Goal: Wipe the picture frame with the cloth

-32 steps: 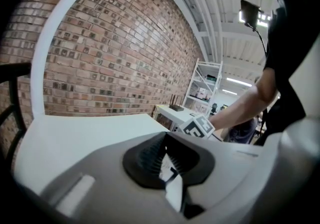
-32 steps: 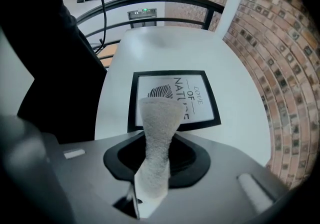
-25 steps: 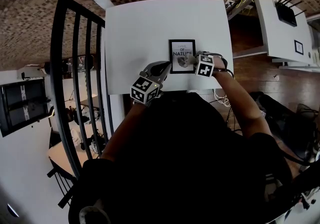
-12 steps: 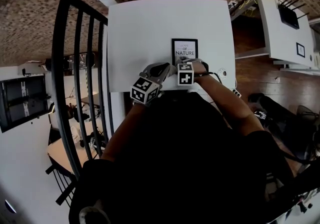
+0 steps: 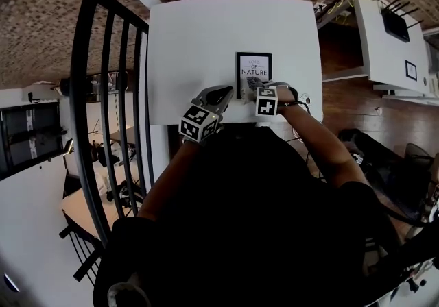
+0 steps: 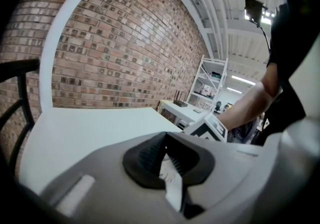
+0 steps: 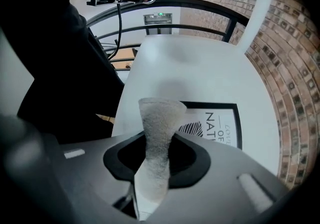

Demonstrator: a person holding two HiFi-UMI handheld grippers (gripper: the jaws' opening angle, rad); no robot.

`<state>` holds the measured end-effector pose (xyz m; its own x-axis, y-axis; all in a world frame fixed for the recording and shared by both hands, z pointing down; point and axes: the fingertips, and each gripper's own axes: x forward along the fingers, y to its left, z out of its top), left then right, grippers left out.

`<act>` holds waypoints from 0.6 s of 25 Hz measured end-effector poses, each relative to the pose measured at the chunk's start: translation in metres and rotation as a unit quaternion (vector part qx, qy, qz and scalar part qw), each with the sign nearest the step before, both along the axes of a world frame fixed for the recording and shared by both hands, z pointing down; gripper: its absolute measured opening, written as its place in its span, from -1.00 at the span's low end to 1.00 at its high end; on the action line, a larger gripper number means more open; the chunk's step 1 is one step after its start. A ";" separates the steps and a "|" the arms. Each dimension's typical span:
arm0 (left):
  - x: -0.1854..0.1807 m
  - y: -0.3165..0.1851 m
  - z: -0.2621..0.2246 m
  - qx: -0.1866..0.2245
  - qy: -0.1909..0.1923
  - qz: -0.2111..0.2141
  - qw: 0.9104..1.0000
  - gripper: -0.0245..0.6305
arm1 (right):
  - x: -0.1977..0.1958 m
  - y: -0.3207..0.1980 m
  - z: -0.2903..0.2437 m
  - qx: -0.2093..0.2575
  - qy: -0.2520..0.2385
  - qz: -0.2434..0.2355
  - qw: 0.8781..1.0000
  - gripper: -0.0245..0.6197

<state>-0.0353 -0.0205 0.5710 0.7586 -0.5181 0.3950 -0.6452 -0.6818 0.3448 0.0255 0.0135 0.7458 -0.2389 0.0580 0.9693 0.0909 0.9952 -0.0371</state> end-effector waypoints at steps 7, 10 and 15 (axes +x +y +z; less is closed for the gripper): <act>0.006 0.000 0.000 0.000 0.002 0.012 1.000 -0.93 | 0.048 0.004 0.003 0.000 0.017 0.043 0.999 -0.60; 0.011 -0.001 0.000 -0.001 0.002 0.018 1.000 -0.93 | 0.066 0.001 0.005 0.002 0.026 0.058 0.998 -0.59; 0.017 -0.001 -0.001 0.000 0.002 0.025 1.000 -0.93 | 0.093 -0.002 0.007 0.000 0.032 0.091 0.995 -0.59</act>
